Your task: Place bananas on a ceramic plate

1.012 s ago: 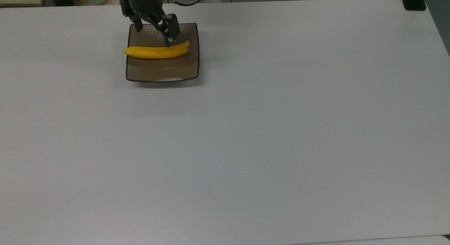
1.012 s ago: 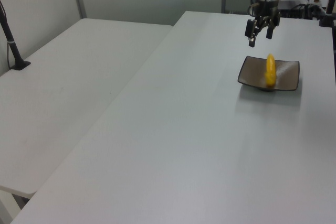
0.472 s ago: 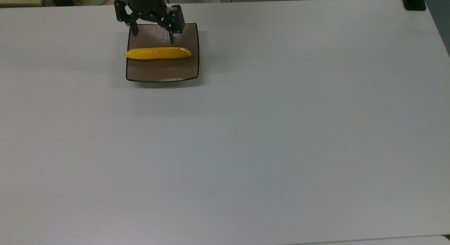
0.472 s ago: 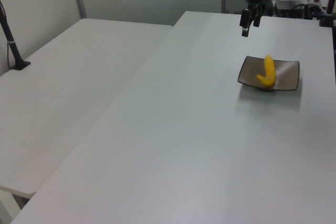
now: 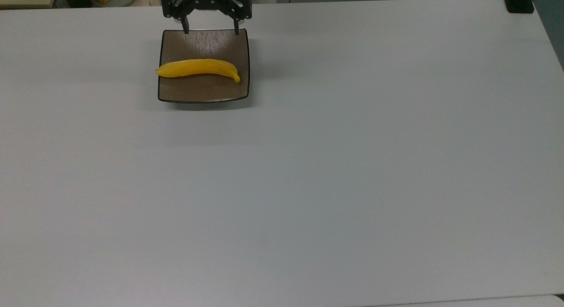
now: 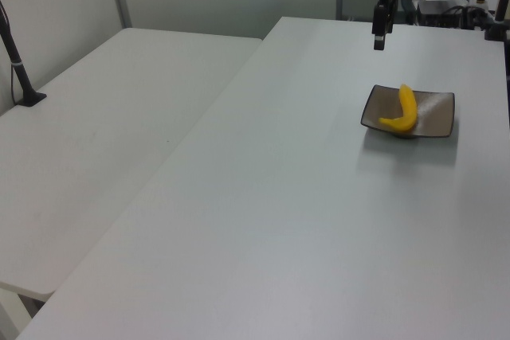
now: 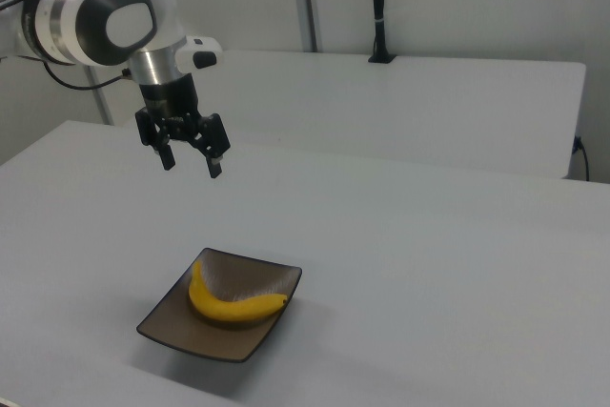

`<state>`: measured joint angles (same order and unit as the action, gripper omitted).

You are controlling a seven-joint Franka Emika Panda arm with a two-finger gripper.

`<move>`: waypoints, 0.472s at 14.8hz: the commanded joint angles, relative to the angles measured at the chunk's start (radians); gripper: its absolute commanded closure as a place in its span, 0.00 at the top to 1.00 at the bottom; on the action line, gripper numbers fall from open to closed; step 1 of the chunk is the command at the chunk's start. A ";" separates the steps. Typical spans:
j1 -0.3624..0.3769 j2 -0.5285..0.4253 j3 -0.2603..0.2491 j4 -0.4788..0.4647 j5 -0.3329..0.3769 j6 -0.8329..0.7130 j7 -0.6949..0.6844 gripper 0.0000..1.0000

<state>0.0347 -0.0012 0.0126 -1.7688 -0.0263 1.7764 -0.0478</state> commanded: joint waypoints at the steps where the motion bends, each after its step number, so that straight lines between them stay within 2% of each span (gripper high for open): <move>1: 0.036 0.018 -0.002 0.031 0.011 -0.026 0.083 1.00; 7: 0.040 0.035 -0.002 0.029 0.009 -0.017 0.095 1.00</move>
<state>0.0693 0.0226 0.0139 -1.7626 -0.0257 1.7731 0.0259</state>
